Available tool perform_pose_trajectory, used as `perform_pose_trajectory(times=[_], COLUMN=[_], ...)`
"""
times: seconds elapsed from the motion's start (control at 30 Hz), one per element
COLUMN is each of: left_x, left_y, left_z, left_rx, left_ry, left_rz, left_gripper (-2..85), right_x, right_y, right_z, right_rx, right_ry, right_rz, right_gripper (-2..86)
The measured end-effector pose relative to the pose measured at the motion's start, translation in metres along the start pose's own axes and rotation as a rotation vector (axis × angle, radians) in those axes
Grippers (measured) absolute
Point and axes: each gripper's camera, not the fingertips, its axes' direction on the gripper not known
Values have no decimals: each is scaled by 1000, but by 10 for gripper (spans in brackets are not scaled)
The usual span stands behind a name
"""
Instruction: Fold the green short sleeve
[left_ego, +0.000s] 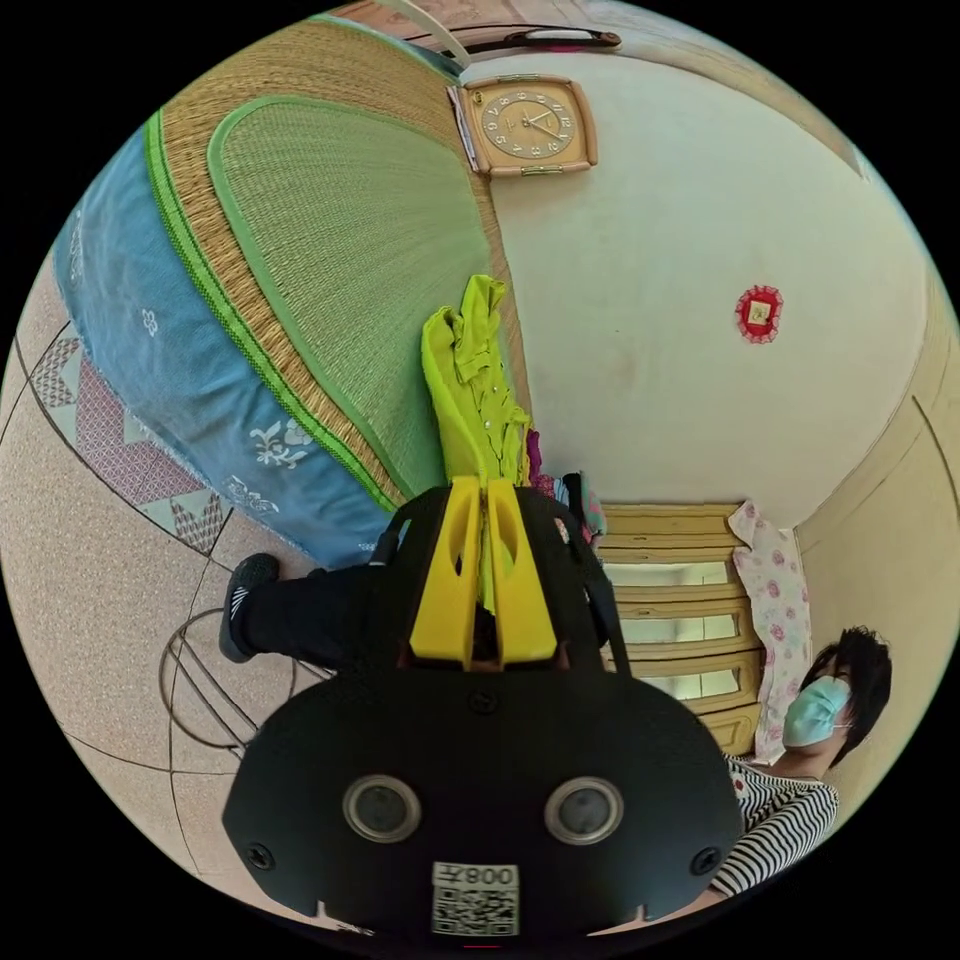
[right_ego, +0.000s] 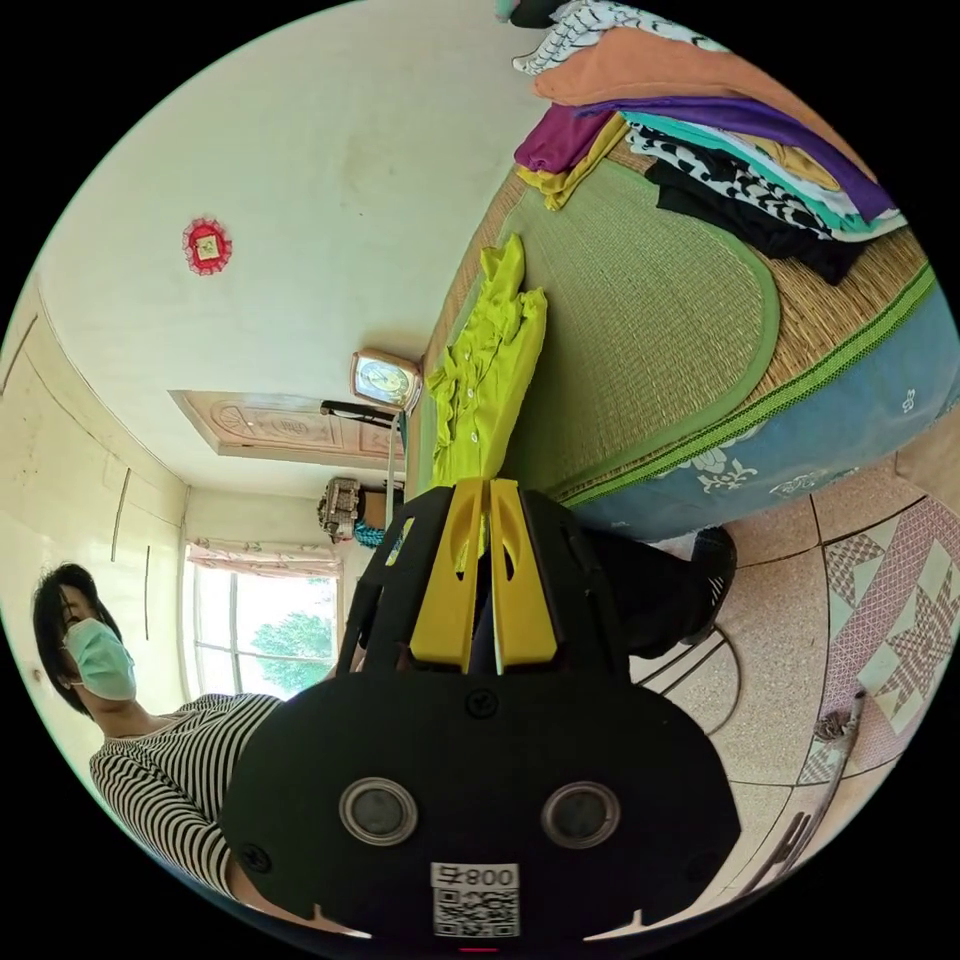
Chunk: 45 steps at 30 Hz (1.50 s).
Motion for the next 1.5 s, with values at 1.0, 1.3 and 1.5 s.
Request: perform_pose_trajectory(times=[1.0, 1.3, 1.5], left_x=[56, 81, 103], left_y=[122, 117, 91], left_z=[-75, -66, -47], left_rx=[13, 20, 11], left_ry=[176, 207, 214], left_rz=[129, 142, 146], left_gripper=[8, 8, 8], right_x=[-80, -101, -106], right_y=[145, 139, 108], right_z=[-81, -82, -71], right_rx=[64, 87, 93], right_ry=[-89, -89, -86], right_rz=[-188, -220, -203], right_gripper=[5, 5, 5])
